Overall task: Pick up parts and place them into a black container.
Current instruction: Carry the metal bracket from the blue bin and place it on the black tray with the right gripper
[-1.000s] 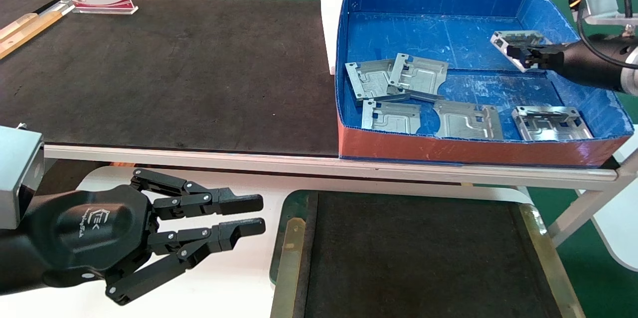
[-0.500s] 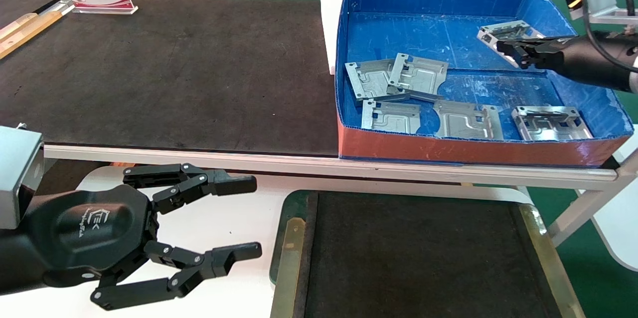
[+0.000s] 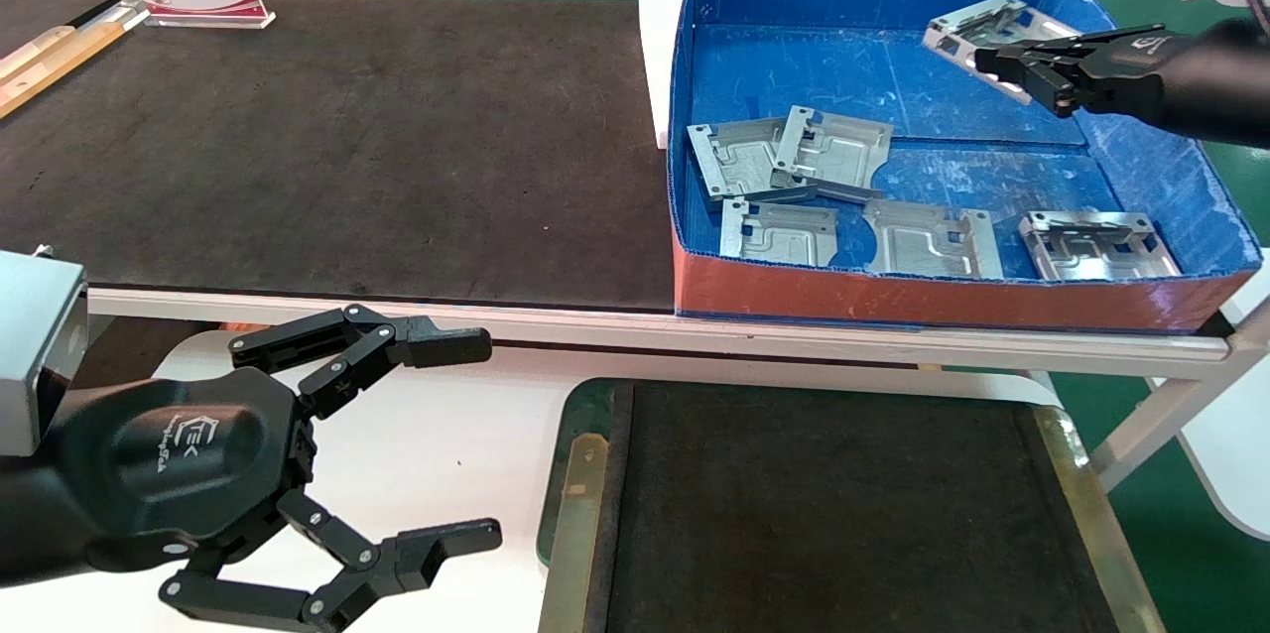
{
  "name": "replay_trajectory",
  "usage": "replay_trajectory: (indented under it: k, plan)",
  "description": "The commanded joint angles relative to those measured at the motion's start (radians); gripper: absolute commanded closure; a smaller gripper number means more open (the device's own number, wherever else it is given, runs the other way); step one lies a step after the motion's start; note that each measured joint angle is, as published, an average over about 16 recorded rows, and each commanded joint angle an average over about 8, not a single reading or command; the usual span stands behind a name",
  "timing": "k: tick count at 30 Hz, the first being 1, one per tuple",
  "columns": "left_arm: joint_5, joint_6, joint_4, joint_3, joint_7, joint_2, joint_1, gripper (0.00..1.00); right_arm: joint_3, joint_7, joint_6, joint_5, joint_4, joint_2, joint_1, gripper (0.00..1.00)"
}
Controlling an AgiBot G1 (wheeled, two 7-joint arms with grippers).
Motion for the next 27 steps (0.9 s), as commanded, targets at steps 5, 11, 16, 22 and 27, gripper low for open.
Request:
replay_trajectory:
  k: [5,11,16,22,27]
  plan:
    - [0.000,0.000,0.000,0.000,0.000,0.000,0.000,0.00,0.002,-0.003,-0.144,0.012,0.028,0.032,0.021,1.00]
    - [0.000,0.000,0.000,0.000,0.000,0.000,0.000,0.00,0.006,0.012,-0.275,0.029,0.082,0.058,0.026,1.00]
    - [0.000,0.000,0.000,0.000,0.000,0.000,0.000,0.00,0.007,0.051,-0.352,0.058,0.158,0.075,0.007,1.00]
    - [0.000,0.000,0.000,0.000,0.000,0.000,0.000,0.00,-0.010,0.153,-0.376,0.147,0.355,0.117,-0.063,1.00]
    - [0.000,0.000,0.000,0.000,0.000,0.000,0.000,0.00,-0.041,0.274,-0.370,0.259,0.590,0.187,-0.137,1.00]
